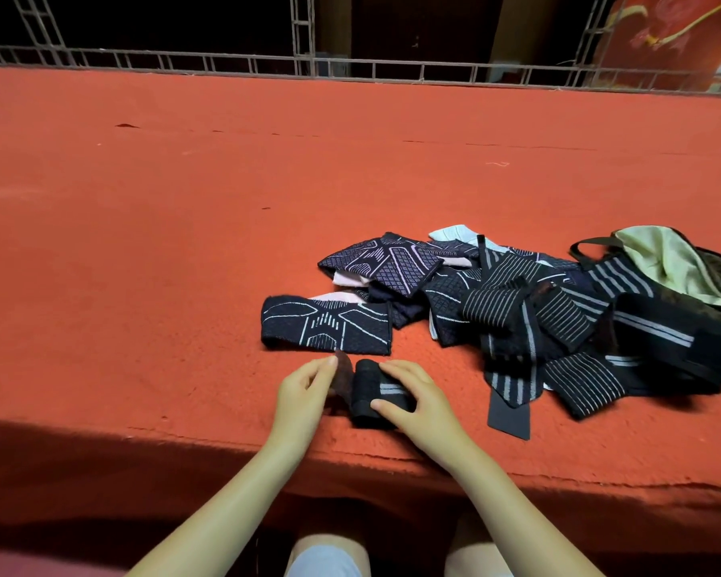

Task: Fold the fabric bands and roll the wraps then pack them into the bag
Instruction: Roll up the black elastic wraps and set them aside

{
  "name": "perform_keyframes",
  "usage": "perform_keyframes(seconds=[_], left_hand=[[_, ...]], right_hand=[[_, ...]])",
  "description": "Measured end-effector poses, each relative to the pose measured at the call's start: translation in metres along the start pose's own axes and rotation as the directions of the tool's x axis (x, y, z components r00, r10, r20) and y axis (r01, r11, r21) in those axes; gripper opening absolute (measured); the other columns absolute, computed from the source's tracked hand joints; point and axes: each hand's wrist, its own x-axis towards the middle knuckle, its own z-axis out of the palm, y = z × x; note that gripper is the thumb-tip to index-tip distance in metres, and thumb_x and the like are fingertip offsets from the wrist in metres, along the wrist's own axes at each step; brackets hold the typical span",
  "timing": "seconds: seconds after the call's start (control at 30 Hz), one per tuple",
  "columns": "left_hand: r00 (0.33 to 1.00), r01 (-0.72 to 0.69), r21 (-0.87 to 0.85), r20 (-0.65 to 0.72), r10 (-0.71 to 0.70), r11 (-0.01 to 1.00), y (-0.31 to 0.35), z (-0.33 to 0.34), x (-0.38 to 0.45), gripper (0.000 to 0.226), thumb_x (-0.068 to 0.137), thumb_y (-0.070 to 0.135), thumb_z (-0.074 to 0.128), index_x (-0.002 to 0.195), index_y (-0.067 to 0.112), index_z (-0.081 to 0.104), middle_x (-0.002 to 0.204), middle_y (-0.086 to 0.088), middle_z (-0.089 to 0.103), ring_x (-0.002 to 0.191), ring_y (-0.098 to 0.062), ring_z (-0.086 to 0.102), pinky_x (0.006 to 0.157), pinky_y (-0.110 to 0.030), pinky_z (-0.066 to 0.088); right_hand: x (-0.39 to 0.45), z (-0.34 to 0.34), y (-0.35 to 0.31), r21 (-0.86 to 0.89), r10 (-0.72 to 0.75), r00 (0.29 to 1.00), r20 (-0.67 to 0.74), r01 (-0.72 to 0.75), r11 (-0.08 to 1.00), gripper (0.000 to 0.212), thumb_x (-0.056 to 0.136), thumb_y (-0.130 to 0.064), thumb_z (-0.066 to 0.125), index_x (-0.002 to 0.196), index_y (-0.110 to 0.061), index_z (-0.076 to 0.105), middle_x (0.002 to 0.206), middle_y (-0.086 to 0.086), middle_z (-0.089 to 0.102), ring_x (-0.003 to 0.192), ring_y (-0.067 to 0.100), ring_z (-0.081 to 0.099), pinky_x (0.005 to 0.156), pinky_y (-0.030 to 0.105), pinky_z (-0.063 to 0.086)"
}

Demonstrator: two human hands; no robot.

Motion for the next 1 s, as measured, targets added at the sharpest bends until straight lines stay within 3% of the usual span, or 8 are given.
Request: perform_keyframes(seconds=[0.1, 0.23, 0.37, 0.53, 0.67, 0.77, 0.83, 1.0], left_hand=[[0.996, -0.082, -0.029, 0.041, 0.083, 0.996, -0.004, 0.001, -0.010, 0.032, 0.100, 0.015, 0.040, 0.098, 0.021, 0.071, 0.096, 0.008, 0.073, 0.094, -0.006, 0.067, 0.083, -0.018, 0.050], [0.917, -0.395, 0.246, 0.158, 0.365, 0.885, -0.017, -0.001, -0.014, 0.032, 0.096, 0.026, 0.041, 0.108, 0.019, 0.070, 0.115, 0.013, 0.066, 0.110, 0.002, 0.057, 0.096, -0.011, 0.038], [0.868, -0.496, 0.438, 0.246, 0.431, 0.749, -0.028, 0.003, -0.014, 0.041, 0.091, 0.036, 0.041, 0.117, 0.016, 0.066, 0.124, 0.016, 0.059, 0.107, 0.002, 0.046, 0.096, -0.006, 0.030], [0.894, -0.447, 0.458, 0.200, 0.401, 0.769, -0.027, 0.008, -0.010, 0.028, 0.091, 0.029, 0.055, 0.115, 0.022, 0.067, 0.121, 0.020, 0.058, 0.104, 0.002, 0.049, 0.094, -0.003, 0.030], [0.943, -0.330, 0.409, 0.176, 0.282, 0.851, -0.021, 0.015, -0.007, 0.021, 0.089, 0.021, 0.062, 0.106, 0.031, 0.071, 0.112, 0.020, 0.061, 0.108, -0.002, 0.053, 0.091, -0.018, 0.041], [0.969, -0.237, 0.372, 0.159, 0.190, 0.898, -0.011, 0.023, 0.001, 0.014, 0.085, 0.021, 0.067, 0.094, 0.030, 0.074, 0.096, 0.013, 0.059, 0.093, 0.003, 0.054, 0.079, -0.015, 0.041], [0.974, -0.210, 0.393, 0.158, 0.160, 0.895, -0.011, 0.027, 0.005, 0.015, 0.081, 0.019, 0.070, 0.089, 0.032, 0.073, 0.095, 0.009, 0.055, 0.093, -0.001, 0.052, 0.086, -0.019, 0.041], [0.984, -0.095, 0.489, 0.176, 0.009, 0.867, -0.016, 0.030, 0.003, 0.056, 0.086, 0.024, 0.062, 0.138, 0.025, 0.042, 0.125, 0.000, 0.041, 0.122, -0.018, 0.040, 0.107, -0.030, 0.031]], right_hand=[[0.000, 0.000, -0.001, 0.007, 0.009, 1.000, -0.006, -0.008, 1.000, 0.051, 0.080, -0.028, 0.072, 0.128, -0.019, 0.057, 0.126, -0.012, 0.051, 0.122, 0.004, 0.044, 0.107, 0.019, 0.031], [-0.001, 0.000, -0.002, -0.006, 0.005, 1.000, -0.017, -0.005, 1.000, 0.051, 0.081, -0.027, 0.072, 0.129, -0.020, 0.056, 0.127, -0.013, 0.051, 0.122, 0.002, 0.044, 0.107, 0.019, 0.031], [-0.003, -0.002, -0.004, -0.022, 0.011, 1.000, -0.006, -0.011, 1.000, 0.051, 0.083, -0.030, 0.070, 0.131, -0.021, 0.054, 0.128, -0.016, 0.048, 0.123, -0.001, 0.043, 0.106, 0.018, 0.031], [-0.005, -0.006, -0.005, -0.053, 0.027, 0.999, 0.042, -0.024, 0.998, 0.053, 0.084, -0.038, 0.051, 0.134, -0.020, 0.052, 0.135, -0.014, 0.047, 0.126, -0.001, 0.040, 0.108, 0.020, 0.030], [-0.005, -0.008, -0.006, -0.010, 0.040, 0.998, 0.038, -0.040, 0.999, 0.040, 0.092, -0.023, 0.050, 0.131, -0.020, 0.054, 0.135, -0.012, 0.047, 0.127, 0.000, 0.040, 0.108, 0.020, 0.029], [-0.005, -0.005, -0.003, -0.010, 0.074, 0.995, -0.073, -0.075, 0.997, 0.032, 0.094, -0.013, 0.052, 0.125, -0.017, 0.059, 0.132, -0.005, 0.050, 0.121, 0.003, 0.046, 0.103, 0.018, 0.036], [-0.005, -0.004, -0.004, 0.029, 0.143, 0.977, -0.159, -0.141, 0.990, 0.033, 0.091, -0.012, 0.057, 0.124, -0.016, 0.059, 0.126, 0.000, 0.053, 0.107, 0.001, 0.053, 0.090, 0.010, 0.042], [-0.007, -0.007, -0.012, 0.254, 0.330, 0.939, -0.095, -0.297, 0.920, 0.042, 0.088, -0.013, 0.062, 0.128, -0.021, 0.054, 0.103, -0.001, 0.064, 0.081, 0.001, 0.060, 0.078, 0.022, 0.051]])
